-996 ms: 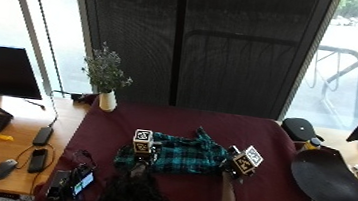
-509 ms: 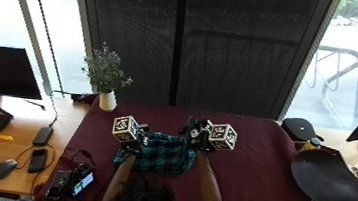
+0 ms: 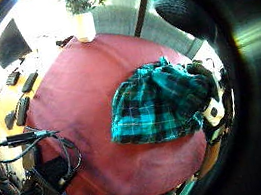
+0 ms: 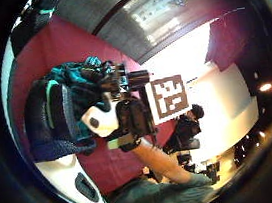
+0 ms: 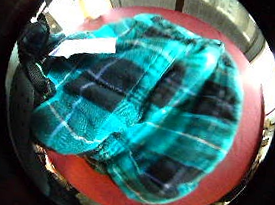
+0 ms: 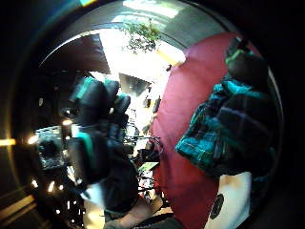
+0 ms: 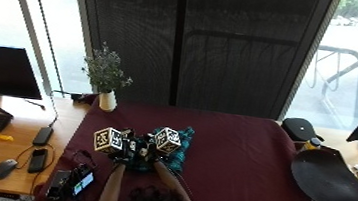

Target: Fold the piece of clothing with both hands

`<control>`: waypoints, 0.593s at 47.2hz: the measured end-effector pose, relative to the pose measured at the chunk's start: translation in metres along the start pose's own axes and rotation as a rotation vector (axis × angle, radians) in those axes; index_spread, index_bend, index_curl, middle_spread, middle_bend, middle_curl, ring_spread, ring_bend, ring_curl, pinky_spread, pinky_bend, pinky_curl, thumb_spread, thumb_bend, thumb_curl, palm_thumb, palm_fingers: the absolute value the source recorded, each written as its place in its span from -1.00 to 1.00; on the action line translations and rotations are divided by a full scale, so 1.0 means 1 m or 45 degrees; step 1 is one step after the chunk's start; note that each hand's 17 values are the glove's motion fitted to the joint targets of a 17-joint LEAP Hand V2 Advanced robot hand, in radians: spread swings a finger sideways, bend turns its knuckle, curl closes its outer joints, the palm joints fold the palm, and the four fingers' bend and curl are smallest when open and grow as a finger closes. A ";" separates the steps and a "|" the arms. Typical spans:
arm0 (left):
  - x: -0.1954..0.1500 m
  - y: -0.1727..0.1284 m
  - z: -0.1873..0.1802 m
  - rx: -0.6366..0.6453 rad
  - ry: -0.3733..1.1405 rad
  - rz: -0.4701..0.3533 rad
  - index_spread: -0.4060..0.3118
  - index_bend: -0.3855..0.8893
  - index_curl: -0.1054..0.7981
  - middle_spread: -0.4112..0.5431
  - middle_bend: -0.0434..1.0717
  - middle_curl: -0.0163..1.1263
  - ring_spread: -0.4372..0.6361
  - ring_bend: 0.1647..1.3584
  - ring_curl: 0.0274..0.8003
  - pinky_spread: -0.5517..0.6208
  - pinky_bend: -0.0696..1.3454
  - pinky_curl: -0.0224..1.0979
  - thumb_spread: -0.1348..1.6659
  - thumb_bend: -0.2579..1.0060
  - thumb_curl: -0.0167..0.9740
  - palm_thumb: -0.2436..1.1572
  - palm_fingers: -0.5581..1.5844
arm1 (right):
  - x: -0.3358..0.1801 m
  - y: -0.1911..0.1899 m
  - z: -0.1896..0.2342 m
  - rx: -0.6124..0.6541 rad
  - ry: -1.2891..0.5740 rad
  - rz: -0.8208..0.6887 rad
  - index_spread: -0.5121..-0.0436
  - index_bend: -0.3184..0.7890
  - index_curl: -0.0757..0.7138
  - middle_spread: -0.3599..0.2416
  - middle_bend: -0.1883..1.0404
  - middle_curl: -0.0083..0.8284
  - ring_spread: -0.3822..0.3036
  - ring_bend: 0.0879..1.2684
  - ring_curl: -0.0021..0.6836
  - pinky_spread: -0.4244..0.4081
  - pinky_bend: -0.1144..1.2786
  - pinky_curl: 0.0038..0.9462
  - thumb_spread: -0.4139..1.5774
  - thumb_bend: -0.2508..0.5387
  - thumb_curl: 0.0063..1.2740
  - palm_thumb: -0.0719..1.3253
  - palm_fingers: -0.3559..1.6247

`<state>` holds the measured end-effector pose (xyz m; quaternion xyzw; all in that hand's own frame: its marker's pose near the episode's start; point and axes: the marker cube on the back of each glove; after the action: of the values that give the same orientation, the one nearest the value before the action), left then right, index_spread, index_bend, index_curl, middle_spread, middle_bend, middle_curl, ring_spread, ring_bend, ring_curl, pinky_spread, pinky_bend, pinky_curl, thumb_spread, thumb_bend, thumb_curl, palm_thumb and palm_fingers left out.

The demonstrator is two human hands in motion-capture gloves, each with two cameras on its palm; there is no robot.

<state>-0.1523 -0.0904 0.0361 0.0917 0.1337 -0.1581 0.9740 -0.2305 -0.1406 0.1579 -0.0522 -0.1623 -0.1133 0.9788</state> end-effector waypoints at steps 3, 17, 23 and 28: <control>0.001 0.006 0.002 -0.025 -0.013 -0.009 -0.24 -0.17 0.02 -0.30 -0.51 -0.21 -0.06 -0.44 -0.16 0.42 -0.56 -0.39 0.70 -0.51 -0.36 0.18 0.04 | 0.002 -0.004 0.009 -0.076 -0.112 -0.132 -0.07 -0.48 -0.31 -0.53 -0.51 -0.28 -0.62 0.02 0.29 -0.70 0.32 -0.19 0.04 -0.46 -0.02 0.60 0.30; 0.017 0.019 0.013 -0.107 0.004 0.010 -0.25 -0.18 0.00 -0.30 -0.54 -0.20 -0.07 -0.46 -0.16 0.42 -0.59 -0.37 0.74 -0.50 -0.34 0.26 0.05 | 0.042 0.003 -0.046 -0.309 -0.442 -0.523 -0.33 -0.14 -0.30 -0.11 -0.48 -0.39 -0.12 0.04 0.22 0.08 0.20 -0.27 0.39 -0.41 -0.13 0.44 -0.17; 0.033 0.022 0.018 -0.107 -0.040 0.067 -0.25 -0.18 0.00 -0.31 -0.54 -0.20 -0.08 -0.47 -0.17 0.42 -0.61 -0.37 0.75 -0.50 -0.33 0.28 0.06 | 0.063 0.017 -0.112 -0.107 0.056 -0.318 -0.32 -0.16 -0.24 -0.06 -0.24 -0.25 -0.09 -0.07 0.11 0.23 0.05 -0.36 0.48 -0.39 -0.16 0.44 0.03; 0.054 0.029 0.023 -0.136 -0.145 0.138 -0.25 -0.18 -0.01 -0.32 -0.54 -0.20 -0.08 -0.47 -0.17 0.42 -0.62 -0.36 0.75 -0.50 -0.33 0.29 0.06 | 0.092 0.031 -0.170 0.048 0.593 -0.053 -0.19 -0.11 -0.16 -0.05 -0.05 -0.12 -0.11 -0.19 0.05 0.29 -0.11 -0.41 0.52 -0.40 -0.17 0.43 0.21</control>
<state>-0.0883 -0.0836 0.0460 0.0377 0.0811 -0.1028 0.9907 -0.0865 -0.1534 0.0259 -0.0029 0.0647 -0.1393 0.9881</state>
